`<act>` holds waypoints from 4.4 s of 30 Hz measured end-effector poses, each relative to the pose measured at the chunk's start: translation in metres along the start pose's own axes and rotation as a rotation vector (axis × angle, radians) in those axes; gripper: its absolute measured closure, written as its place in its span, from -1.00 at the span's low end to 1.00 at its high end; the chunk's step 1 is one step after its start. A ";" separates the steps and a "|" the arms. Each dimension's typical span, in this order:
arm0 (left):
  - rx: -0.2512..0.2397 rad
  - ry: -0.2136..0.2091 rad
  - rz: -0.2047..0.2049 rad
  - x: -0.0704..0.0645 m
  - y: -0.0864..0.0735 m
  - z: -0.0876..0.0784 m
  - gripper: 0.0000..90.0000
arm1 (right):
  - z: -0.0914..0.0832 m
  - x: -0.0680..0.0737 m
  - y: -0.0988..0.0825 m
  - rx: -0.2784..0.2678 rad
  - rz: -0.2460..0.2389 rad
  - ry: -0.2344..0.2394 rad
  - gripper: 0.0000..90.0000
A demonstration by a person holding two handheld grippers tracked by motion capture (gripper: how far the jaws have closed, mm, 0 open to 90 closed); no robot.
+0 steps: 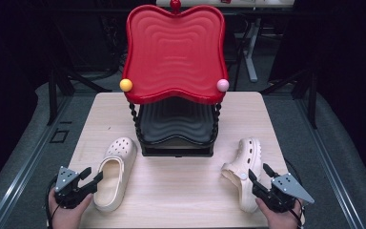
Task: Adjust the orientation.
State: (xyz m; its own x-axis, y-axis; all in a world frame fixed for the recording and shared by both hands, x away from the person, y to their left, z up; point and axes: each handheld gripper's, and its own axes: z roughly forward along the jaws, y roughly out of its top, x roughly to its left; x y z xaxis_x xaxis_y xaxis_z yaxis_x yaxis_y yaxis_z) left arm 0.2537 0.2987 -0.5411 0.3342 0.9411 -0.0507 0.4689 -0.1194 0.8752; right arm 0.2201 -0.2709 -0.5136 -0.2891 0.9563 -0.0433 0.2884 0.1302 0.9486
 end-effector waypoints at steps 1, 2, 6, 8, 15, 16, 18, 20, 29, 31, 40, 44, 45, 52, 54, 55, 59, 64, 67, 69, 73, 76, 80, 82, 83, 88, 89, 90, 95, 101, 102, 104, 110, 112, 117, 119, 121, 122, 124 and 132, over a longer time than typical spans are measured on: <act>0.000 0.000 0.000 0.000 0.000 0.000 0.09 | 0.001 -0.001 -0.001 0.009 0.014 0.011 0.05; 0.012 -0.001 0.007 -0.001 0.000 0.000 0.09 | 0.001 -0.001 -0.001 0.009 0.014 0.011 0.05; 0.063 0.040 0.054 -0.006 -0.001 0.002 0.11 | 0.002 -0.005 -0.003 0.034 0.055 0.018 0.11; 0.060 0.034 0.043 -0.007 0.000 0.003 0.15 | 0.001 -0.007 -0.004 0.035 0.081 0.030 0.13; 0.078 0.034 0.068 -0.010 0.001 0.009 0.31 | -0.004 -0.007 -0.007 0.043 0.094 0.019 0.20; 0.078 0.034 0.068 -0.010 0.001 0.009 0.38 | -0.004 -0.007 -0.007 0.043 0.094 0.019 0.20; 0.092 0.039 0.078 -0.010 0.002 0.010 0.39 | -0.003 -0.007 -0.007 0.042 0.097 0.015 0.20; 0.107 0.047 0.078 -0.009 0.002 0.012 0.44 | -0.002 -0.007 -0.008 0.053 0.101 0.006 0.19; 0.140 0.068 0.039 -0.007 0.002 0.018 0.61 | -0.002 -0.007 -0.009 0.052 0.108 0.006 0.18; 0.146 0.071 0.030 -0.008 0.003 0.018 0.64 | -0.001 -0.008 -0.009 0.054 0.118 0.006 0.18; 0.181 0.062 -0.042 -0.023 0.002 0.008 0.67 | -0.004 -0.015 -0.010 0.050 0.154 0.002 0.18; 0.197 0.040 -0.043 -0.030 0.003 0.006 0.63 | -0.004 -0.015 -0.010 0.055 0.159 0.006 0.17; 0.186 0.040 -0.033 -0.032 0.002 0.007 0.59 | -0.004 -0.015 -0.010 0.053 0.157 0.006 0.17; 0.107 0.049 0.045 -0.034 0.008 0.006 0.35 | -0.004 -0.015 -0.011 0.055 0.155 0.009 0.17; 0.087 0.038 0.046 -0.035 0.010 0.008 0.35 | -0.003 -0.014 -0.011 0.053 0.160 0.008 0.17; 0.082 0.029 0.045 -0.035 0.010 0.010 0.35 | -0.003 -0.014 -0.011 0.052 0.160 0.008 0.17; 0.091 0.048 0.070 -0.038 0.013 0.018 0.35 | -0.005 -0.012 -0.009 0.036 0.140 0.006 0.17; 0.104 0.066 0.053 -0.040 0.016 0.019 0.57 | -0.006 -0.004 -0.004 0.025 0.071 -0.001 0.32; 0.106 0.062 0.033 -0.040 0.016 0.018 0.58 | -0.004 0.000 -0.001 0.051 0.015 -0.008 0.56; 0.095 0.045 0.014 -0.040 0.014 0.017 0.57 | -0.002 0.000 0.001 0.061 0.006 -0.011 0.68; 0.067 0.010 -0.020 -0.035 0.011 0.016 0.48 | 0.003 0.001 0.002 0.084 -0.001 -0.002 0.82; 0.070 0.001 -0.005 -0.034 0.008 0.017 0.35 | 0.009 0.002 0.000 0.152 -0.034 -0.010 0.91; 0.047 -0.003 0.007 -0.036 0.008 0.016 0.26 | 0.010 -0.001 0.000 0.156 -0.023 -0.015 0.98; 0.047 0.000 0.016 -0.036 0.008 0.016 0.25 | 0.008 -0.002 -0.001 0.156 -0.018 -0.019 0.99; 0.047 0.000 0.016 -0.036 0.008 0.016 0.25 | 0.008 -0.003 -0.001 0.157 -0.016 -0.026 1.00; 0.042 0.011 0.013 -0.034 0.008 0.016 0.21 | 0.004 -0.009 -0.001 0.158 0.006 -0.038 1.00; 0.035 0.009 0.006 -0.033 0.008 0.016 0.19 | 0.003 -0.011 -0.001 0.160 0.003 -0.038 1.00; 0.038 0.008 0.001 -0.032 0.008 0.016 0.18 | 0.003 -0.011 -0.001 0.162 -0.002 -0.041 1.00; 0.051 0.003 -0.009 -0.031 0.007 0.019 0.18 | 0.000 -0.015 -0.001 0.170 -0.008 -0.053 1.00; 0.050 0.002 -0.014 -0.029 0.007 0.018 0.17 | -0.004 -0.026 -0.002 0.182 0.027 -0.056 1.00; 0.048 0.001 -0.014 -0.029 0.007 0.018 0.17 | -0.005 -0.028 -0.002 0.186 0.030 -0.061 1.00; 0.049 0.000 -0.014 -0.028 0.007 0.019 0.17 | -0.007 -0.036 -0.004 0.196 0.040 -0.082 1.00; 0.057 -0.001 -0.009 -0.030 0.007 0.021 0.17 | -0.010 -0.066 -0.018 0.245 0.147 -0.151 1.00; 0.058 -0.004 -0.009 -0.030 0.007 0.021 0.17 | -0.009 -0.069 -0.020 0.254 0.155 -0.157 1.00; 0.059 0.001 0.005 -0.032 0.008 0.022 0.17 | 0.001 -0.085 -0.037 0.325 0.278 -0.138 1.00; 0.059 -0.001 0.000 -0.031 0.008 0.022 0.17 | 0.007 -0.087 -0.043 0.353 0.305 -0.141 1.00; 0.062 -0.001 0.000 -0.030 0.008 0.021 0.17 | 0.011 -0.089 -0.047 0.363 0.331 -0.119 1.00; 0.057 0.000 -0.005 -0.029 0.008 0.021 0.17 | 0.011 -0.090 -0.047 0.376 0.333 -0.118 1.00; 0.056 -0.001 -0.008 -0.029 0.008 0.020 0.17 | 0.007 -0.089 -0.043 0.345 0.322 -0.159 1.00; 0.060 -0.003 -0.012 -0.030 0.008 0.022 0.17 | -0.022 -0.075 -0.017 0.103 0.282 -0.145 1.00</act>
State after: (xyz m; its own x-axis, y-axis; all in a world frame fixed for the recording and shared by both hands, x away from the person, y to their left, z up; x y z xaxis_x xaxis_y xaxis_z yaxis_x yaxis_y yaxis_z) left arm 0.2652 0.2630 -0.5435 0.3310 0.9415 -0.0629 0.5207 -0.1266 0.8443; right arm 0.2171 -0.3502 -0.5200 -0.0535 0.9848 0.1651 0.4314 -0.1263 0.8933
